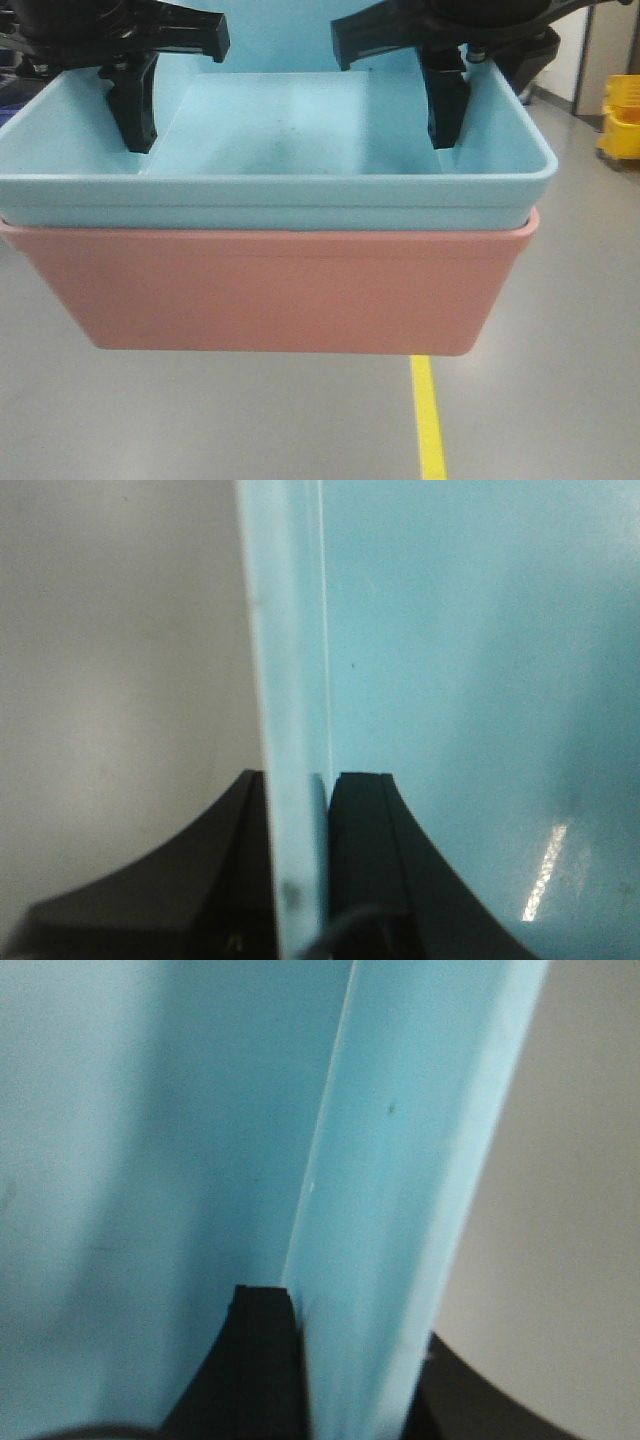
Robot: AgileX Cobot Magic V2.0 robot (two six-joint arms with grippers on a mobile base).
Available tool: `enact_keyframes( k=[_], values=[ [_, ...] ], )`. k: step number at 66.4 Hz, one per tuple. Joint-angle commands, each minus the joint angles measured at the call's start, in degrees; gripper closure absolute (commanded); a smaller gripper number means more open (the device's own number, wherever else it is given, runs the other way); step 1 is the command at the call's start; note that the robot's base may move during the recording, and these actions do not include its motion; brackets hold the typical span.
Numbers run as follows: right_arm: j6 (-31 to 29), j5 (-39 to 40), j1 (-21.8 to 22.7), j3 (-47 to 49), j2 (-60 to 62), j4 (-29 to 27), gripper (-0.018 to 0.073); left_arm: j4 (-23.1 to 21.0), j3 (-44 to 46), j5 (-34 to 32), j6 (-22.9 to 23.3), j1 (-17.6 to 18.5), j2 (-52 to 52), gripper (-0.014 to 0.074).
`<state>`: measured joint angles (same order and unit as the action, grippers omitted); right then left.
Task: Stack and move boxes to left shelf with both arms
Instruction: 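Hold the stacked bins with both grippers while the base drives away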
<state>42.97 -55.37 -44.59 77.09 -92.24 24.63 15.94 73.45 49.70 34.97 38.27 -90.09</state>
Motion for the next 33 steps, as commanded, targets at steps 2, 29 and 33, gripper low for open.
enact_keyframes(
  k=[2, 29, 33],
  values=[
    [-0.61, 14.16, -1.75, 2.83, 2.81, -2.50, 0.0503, -5.90, 2.70, -12.39, 0.15, 2.54, 2.67, 0.0605],
    [-0.61, 13.47, -1.75, 2.83, 2.81, -2.37, 0.0503, -6.30, 2.70, -12.39, 0.15, 2.54, 2.45, 0.0606],
    [-0.61, 13.11, -1.75, 2.83, 2.81, -2.30, 0.0503, -6.30, 2.70, -12.39, 0.15, 2.54, 2.03, 0.0606]
  ],
)
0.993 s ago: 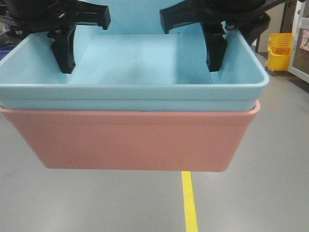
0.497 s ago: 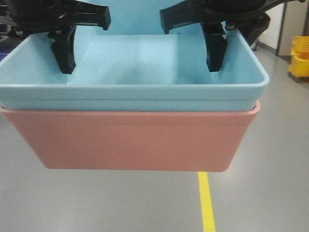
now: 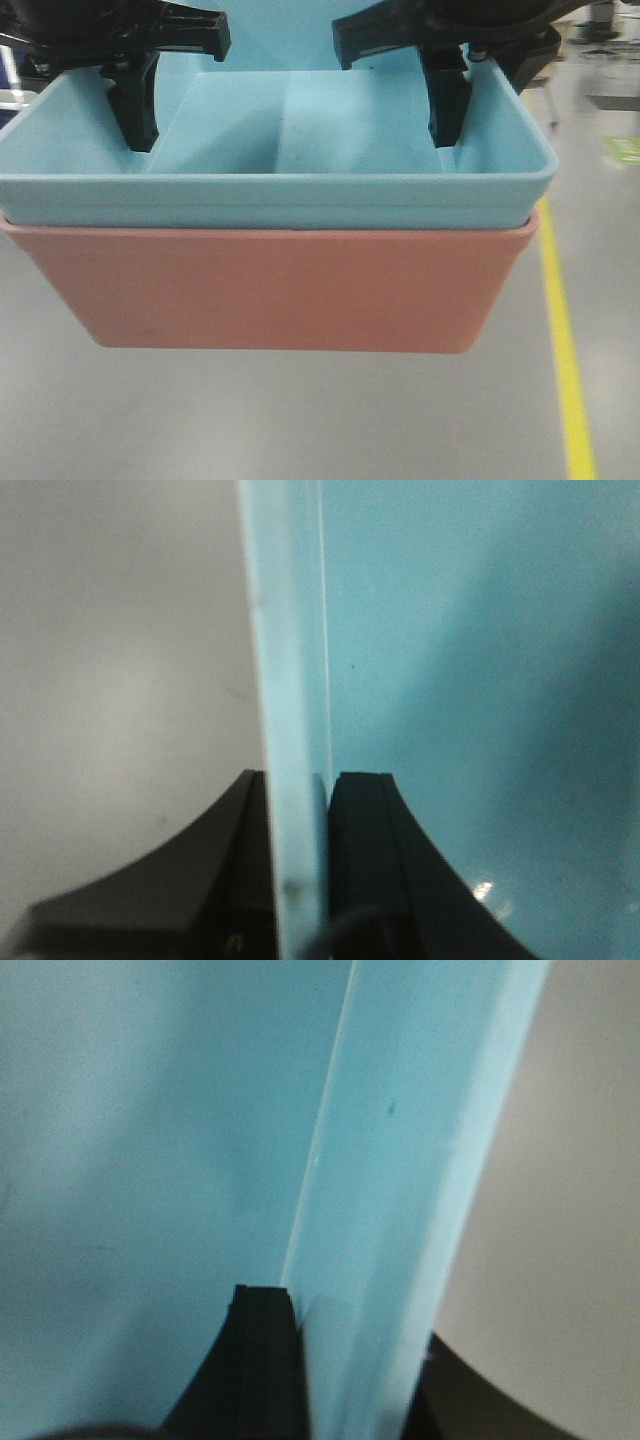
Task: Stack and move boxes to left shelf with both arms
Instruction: 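Hold the stacked bins with both grippers while the base drives away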
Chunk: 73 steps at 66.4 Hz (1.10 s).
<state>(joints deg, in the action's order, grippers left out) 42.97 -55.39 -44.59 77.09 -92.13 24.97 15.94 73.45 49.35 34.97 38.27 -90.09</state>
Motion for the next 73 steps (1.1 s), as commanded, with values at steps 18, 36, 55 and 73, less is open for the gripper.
enact_keyframes(
  k=[18, 36, 55, 73],
  values=[
    [-0.61, 11.88, -1.75, 2.83, 2.56, -2.39, 0.0503, -6.39, 2.70, -12.03, 0.15, 2.54, 1.92, 0.0606],
    [-0.61, 11.56, -1.75, 2.83, 2.56, -2.39, 0.0503, -6.39, 2.70, -12.03, 0.15, 2.54, 1.64, 0.0606],
    [-0.61, 10.05, -1.75, 2.83, 2.56, -2.39, 0.0503, -6.39, 2.70, -12.03, 0.15, 2.54, 1.51, 0.0606],
    [-0.61, 10.05, -1.75, 2.83, 2.56, -2.39, 0.0503, -6.29, 2.70, -12.03, 0.15, 2.41, 1.51, 0.0606]
  ],
)
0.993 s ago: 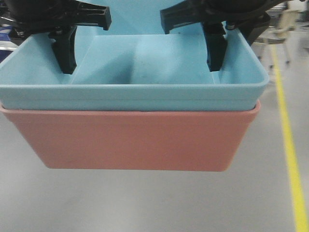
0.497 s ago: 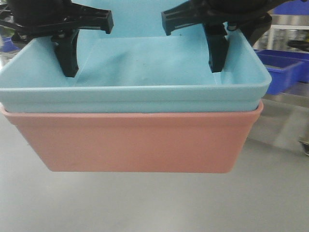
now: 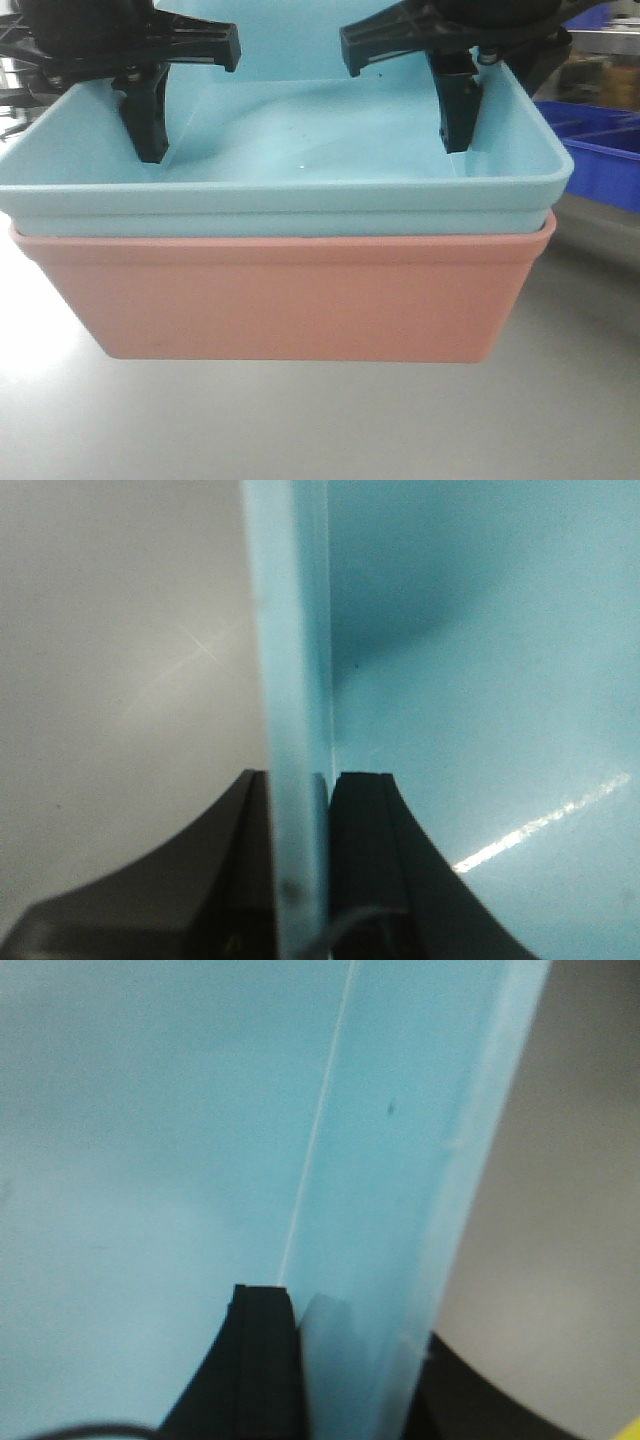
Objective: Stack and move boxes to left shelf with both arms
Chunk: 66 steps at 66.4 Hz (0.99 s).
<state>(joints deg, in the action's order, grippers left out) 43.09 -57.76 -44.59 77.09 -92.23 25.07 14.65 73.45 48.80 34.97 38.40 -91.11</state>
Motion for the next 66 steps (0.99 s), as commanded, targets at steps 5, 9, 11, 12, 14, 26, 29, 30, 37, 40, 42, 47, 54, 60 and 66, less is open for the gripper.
enact_keyframes(
  k=[5, 9, 11, 12, 14, 26, 29, 30, 37, 40, 42, 47, 54, 60, 66],
  values=[
    [-0.73, 12.42, -1.75, 2.83, 2.67, -2.48, 0.0503, -5.00, 2.70, -11.49, 0.15, 2.29, 2.54, 0.0606],
    [-0.73, 12.42, -1.75, 2.83, 2.67, -2.48, 0.0503, -5.00, 2.70, -11.49, 0.15, 2.29, 2.54, 0.0606],
    [-0.73, 12.42, -1.75, 2.83, 2.67, -2.48, 0.0503, -5.00, 2.70, -11.49, 0.15, 2.29, 2.54, 0.0606],
    [-0.73, 12.36, -1.75, 2.83, 2.67, -2.48, 0.0503, -5.00, 2.70, -11.49, 0.15, 2.29, 2.54, 0.0606],
    [-0.73, 12.29, -1.75, 2.83, 2.67, -2.48, 0.0503, -5.00, 2.70, -11.49, 0.15, 2.29, 2.54, 0.0606],
    [-0.73, 12.27, -1.75, 2.83, 2.67, -2.48, 0.0503, -5.00, 2.70, -11.49, 0.15, 2.29, 2.54, 0.0606],
    [-0.73, 12.27, -1.75, 2.83, 2.67, -2.48, 0.0503, -5.12, 2.70, -11.49, 0.15, 2.29, 2.54, 0.0606],
    [-0.73, 12.27, -1.75, 2.83, 2.67, -2.48, 0.0503, -5.13, 2.70, -11.49, 0.15, 2.29, 2.54, 0.0606],
    [-0.73, 12.14, -1.75, 2.83, 2.67, -2.42, 0.0503, -5.13, 2.70, -11.49, 0.15, 2.41, 2.13, 0.0606],
    [-0.73, 11.91, -1.75, 2.83, 2.61, -2.34, 0.0503, -5.13, 2.70, -11.49, 0.15, 2.41, 2.04, 0.0606],
    [-0.73, 11.78, -1.75, 2.83, 2.54, -2.34, 0.0503, -5.13, 2.70, -11.49, 0.15, 2.41, 2.04, 0.0606],
    [-0.73, 11.56, -1.75, 2.83, 2.55, -2.34, 0.0503, -5.13, 2.70, -11.49, 0.15, 2.41, 2.04, 0.0606],
    [-0.73, 11.52, -1.75, 2.83, 2.55, -2.34, 0.0503, -5.13, 2.70, -11.49, 0.15, 2.41, 2.04, 0.0606],
    [-0.73, 11.52, -1.75, 2.83, 2.55, -2.34, 0.0503, -5.13, 2.70, -11.49, 0.15, 2.41, 2.04, 0.0606],
    [-0.73, 11.48, -1.75, 2.83, 2.55, -2.34, 0.0503, -5.13, 2.70, -11.49, 0.15, 2.41, 2.04, 0.0606]
  ],
)
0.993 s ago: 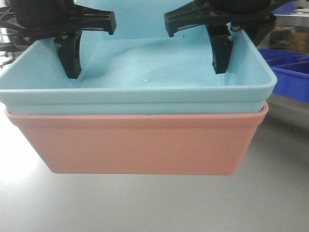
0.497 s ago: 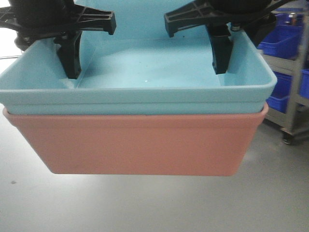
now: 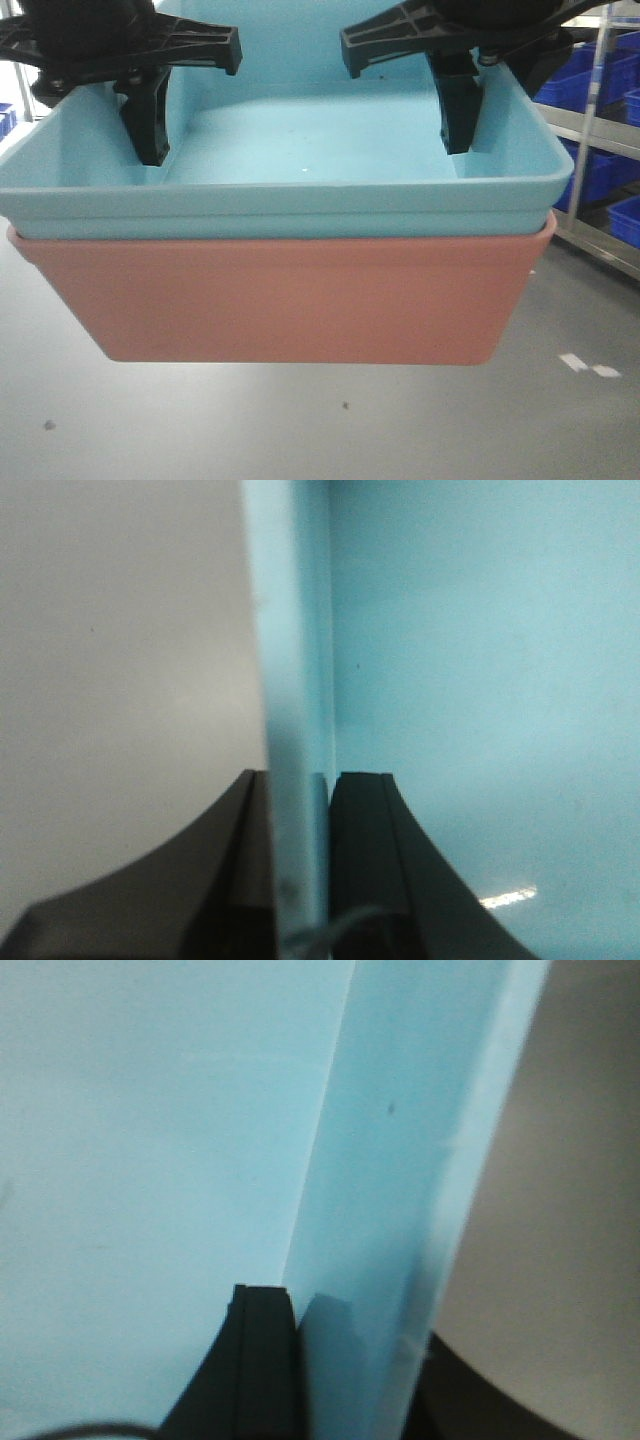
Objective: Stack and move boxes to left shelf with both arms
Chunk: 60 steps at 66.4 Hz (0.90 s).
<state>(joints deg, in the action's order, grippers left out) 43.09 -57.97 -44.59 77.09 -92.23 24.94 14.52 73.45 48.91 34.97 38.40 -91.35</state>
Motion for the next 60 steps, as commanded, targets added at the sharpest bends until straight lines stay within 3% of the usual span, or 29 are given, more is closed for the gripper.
enact_keyframes(
  k=[1, 60],
  values=[
    [-0.73, 11.75, -1.75, 2.83, 2.55, -2.21, 0.0503, -5.00, 2.70, -11.60, 0.15, 2.41, 2.28, 0.0606],
    [-0.73, 11.42, -1.75, 2.83, 2.55, -2.17, 0.0503, -5.00, 2.70, -11.60, 0.15, 2.41, 2.28, 0.0606]
  ],
)
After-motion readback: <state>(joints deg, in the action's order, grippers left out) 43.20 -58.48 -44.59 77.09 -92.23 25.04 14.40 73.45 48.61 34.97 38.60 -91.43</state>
